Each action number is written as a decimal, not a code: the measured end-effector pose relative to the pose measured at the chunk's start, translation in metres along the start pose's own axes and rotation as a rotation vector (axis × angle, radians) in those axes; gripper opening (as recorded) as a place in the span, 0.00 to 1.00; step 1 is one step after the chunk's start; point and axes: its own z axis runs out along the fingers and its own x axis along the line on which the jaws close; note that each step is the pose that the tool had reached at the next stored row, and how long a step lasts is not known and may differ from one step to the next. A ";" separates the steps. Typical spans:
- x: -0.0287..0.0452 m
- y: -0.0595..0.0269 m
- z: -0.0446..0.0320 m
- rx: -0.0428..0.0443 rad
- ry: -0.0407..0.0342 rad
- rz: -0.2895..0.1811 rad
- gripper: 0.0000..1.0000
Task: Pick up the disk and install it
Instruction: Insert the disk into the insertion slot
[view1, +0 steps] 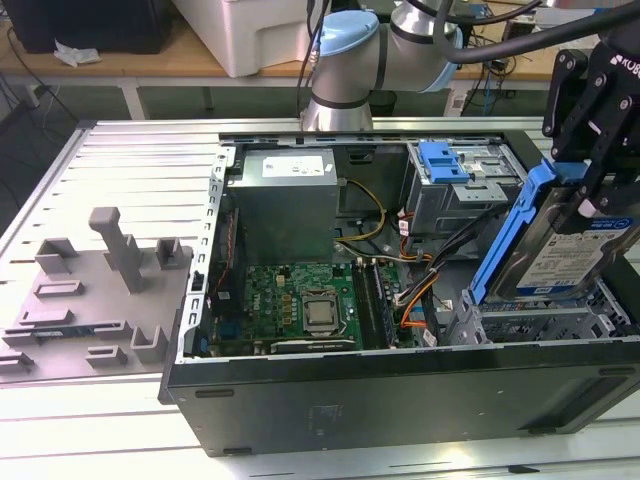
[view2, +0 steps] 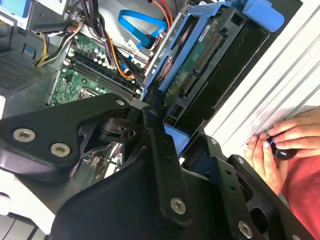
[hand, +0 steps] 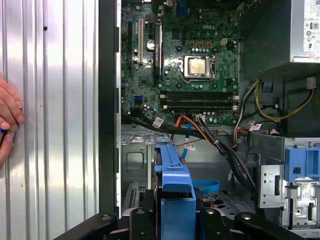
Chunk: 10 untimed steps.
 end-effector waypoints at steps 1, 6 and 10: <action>0.0000 0.0000 0.0002 0.0000 0.0000 0.000 0.36; 0.0000 -0.0006 0.0005 0.0000 -0.0002 0.000 0.36; 0.0000 -0.0012 0.0005 0.0000 0.0000 0.000 0.36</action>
